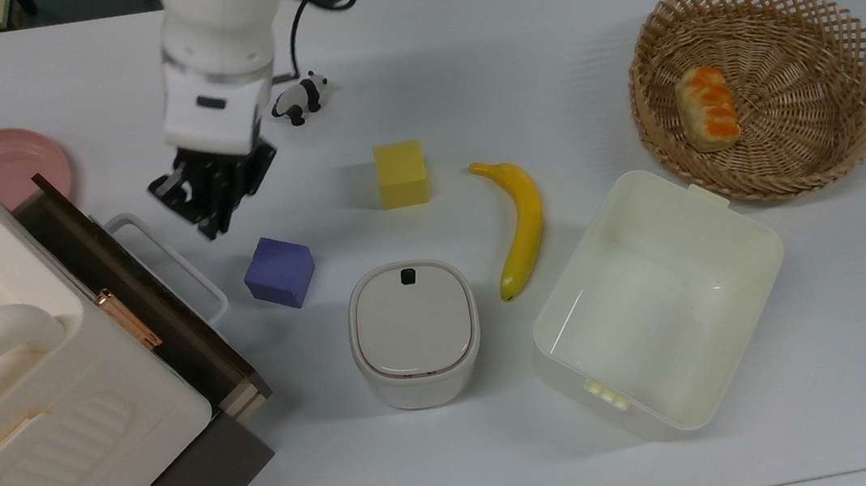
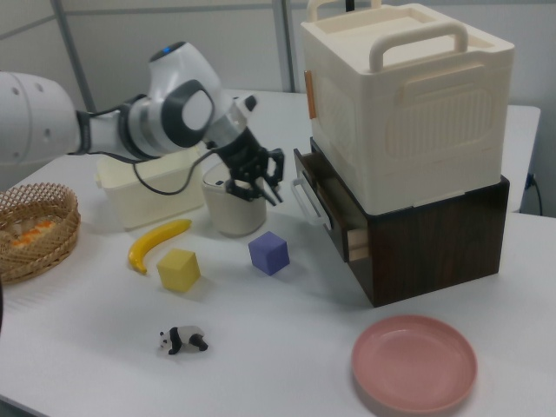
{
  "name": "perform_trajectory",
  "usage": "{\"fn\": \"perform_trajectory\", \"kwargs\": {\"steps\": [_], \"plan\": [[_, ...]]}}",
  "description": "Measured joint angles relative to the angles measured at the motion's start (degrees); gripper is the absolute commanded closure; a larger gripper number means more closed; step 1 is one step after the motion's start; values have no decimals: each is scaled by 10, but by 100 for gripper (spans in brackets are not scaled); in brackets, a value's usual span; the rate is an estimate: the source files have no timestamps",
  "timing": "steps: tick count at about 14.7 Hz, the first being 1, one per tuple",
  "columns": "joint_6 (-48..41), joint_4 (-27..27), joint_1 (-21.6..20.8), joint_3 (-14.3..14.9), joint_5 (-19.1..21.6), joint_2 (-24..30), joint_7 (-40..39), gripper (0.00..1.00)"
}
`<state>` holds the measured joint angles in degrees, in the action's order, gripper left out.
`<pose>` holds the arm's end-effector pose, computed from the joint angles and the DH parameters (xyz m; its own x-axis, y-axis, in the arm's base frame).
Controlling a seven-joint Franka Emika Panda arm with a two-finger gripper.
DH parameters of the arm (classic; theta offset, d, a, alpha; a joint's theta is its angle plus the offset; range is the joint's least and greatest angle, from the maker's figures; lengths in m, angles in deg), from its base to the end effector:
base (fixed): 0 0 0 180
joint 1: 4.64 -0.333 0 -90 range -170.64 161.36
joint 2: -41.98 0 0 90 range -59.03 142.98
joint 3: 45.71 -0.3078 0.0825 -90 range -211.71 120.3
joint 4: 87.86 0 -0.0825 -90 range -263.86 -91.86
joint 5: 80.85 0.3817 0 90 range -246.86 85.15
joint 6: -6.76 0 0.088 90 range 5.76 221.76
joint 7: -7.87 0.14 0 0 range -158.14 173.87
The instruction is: Open the drawer
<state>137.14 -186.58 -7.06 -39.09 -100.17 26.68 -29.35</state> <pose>0.6653 -0.0599 0.4227 0.7205 0.6935 -0.0065 0.6342 -0.6551 0.4107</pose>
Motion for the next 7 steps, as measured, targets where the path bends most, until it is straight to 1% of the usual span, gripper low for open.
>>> {"fn": "perform_trajectory", "kwargs": {"steps": [4, 7], "plan": [[-52, -28, -23, -14, 0, 41, 0, 87], [-87, -44, -26, -33, 3, 66, 0, 87]]}}
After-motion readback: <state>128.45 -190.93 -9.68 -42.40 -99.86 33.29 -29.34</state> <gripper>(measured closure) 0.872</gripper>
